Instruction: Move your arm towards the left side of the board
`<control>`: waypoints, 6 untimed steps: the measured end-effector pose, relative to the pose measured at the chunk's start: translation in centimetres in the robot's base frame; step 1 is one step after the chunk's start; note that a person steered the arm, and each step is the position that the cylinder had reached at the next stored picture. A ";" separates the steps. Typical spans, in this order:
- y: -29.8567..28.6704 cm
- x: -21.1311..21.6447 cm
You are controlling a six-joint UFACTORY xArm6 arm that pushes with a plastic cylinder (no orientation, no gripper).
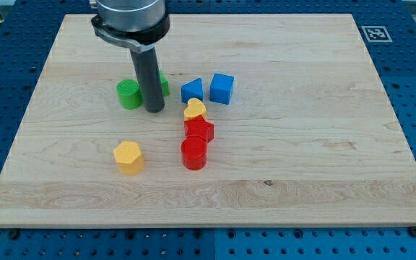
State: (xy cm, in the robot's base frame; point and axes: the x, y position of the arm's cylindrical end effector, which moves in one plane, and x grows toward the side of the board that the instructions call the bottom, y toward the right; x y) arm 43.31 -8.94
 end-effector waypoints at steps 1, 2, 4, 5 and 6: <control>0.9 -1.0; 0.8 -0.9; -4.1 4.3; -6.2 4.1; -9.4 4.4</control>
